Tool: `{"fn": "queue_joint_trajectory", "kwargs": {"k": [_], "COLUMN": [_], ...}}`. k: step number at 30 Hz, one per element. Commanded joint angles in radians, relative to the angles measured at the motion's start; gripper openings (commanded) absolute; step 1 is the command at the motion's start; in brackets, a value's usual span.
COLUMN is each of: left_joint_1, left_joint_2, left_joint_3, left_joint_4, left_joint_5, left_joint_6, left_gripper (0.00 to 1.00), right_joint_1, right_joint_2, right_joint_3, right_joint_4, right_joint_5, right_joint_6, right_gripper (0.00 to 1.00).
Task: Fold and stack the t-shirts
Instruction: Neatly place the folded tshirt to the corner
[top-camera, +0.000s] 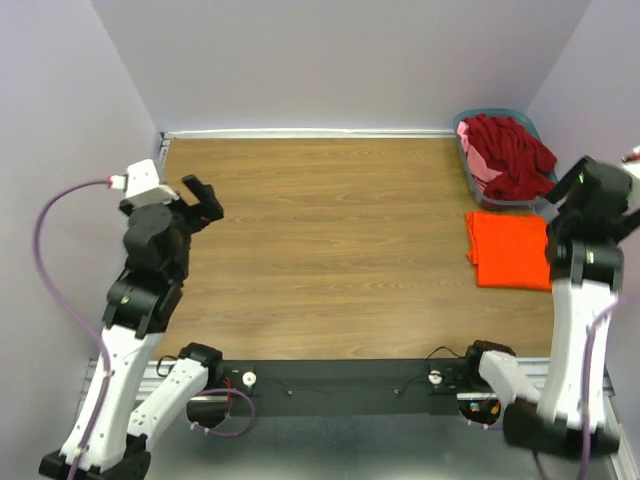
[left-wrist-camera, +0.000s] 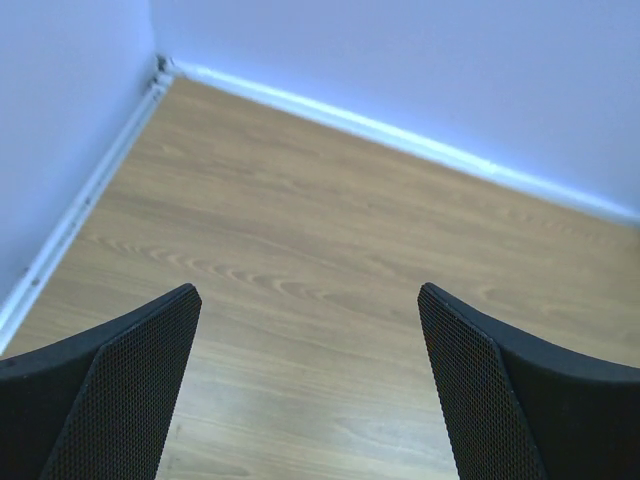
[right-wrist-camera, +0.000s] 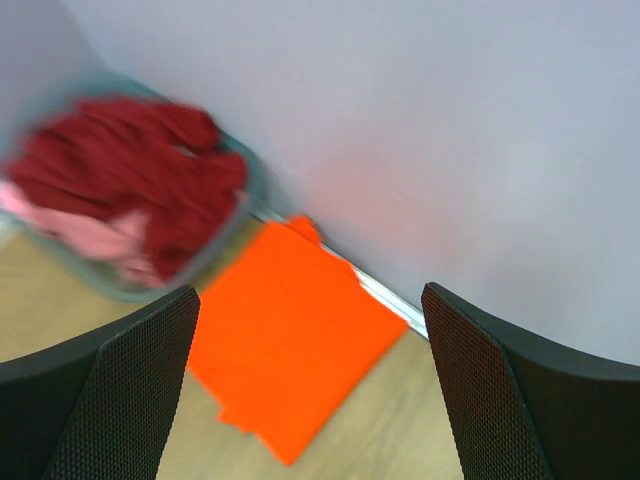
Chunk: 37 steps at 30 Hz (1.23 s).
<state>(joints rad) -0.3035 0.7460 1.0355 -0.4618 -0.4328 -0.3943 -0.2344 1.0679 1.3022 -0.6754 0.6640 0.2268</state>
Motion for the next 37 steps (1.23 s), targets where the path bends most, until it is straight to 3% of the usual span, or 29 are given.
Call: {"fn": "queue_joint_trajectory", "kwargs": {"k": [1, 8, 11, 17, 24, 37], "left_joint_1": [-0.003, -0.023, -0.045, -0.048, -0.049, -0.049], "left_joint_2": [-0.054, -0.252, -0.333, -0.673, -0.671, -0.678], "left_joint_3": [0.108, 0.21, 0.175, 0.038, 0.028, -0.041], "left_joint_4": [-0.226, -0.261, -0.238, -0.04, -0.116, -0.077], "left_joint_5": [-0.156, -0.26, -0.314, -0.307, -0.297, -0.25], "left_joint_6": [-0.055, -0.038, 0.014, 0.146, 0.098, 0.084], "left_gripper": [0.99, 0.99, 0.99, 0.99, 0.99, 0.99], "right_joint_1": [0.023, 0.038, 0.038, 0.047, 0.047, 0.047], "right_joint_2": [-0.234, -0.615, -0.716, -0.793, -0.807, -0.806], "right_joint_3": [-0.07, -0.083, -0.066, -0.081, -0.058, -0.035], "right_joint_4": [-0.087, -0.125, -0.136, -0.199, -0.21, -0.216], "right_joint_5": [-0.164, -0.312, -0.375, -0.487, -0.481, -0.523], "right_joint_6": [0.075, 0.056, 0.016, -0.017, -0.032, -0.041], "right_gripper": [1.0, 1.0, 1.0, 1.0, 1.0, 1.0]}}
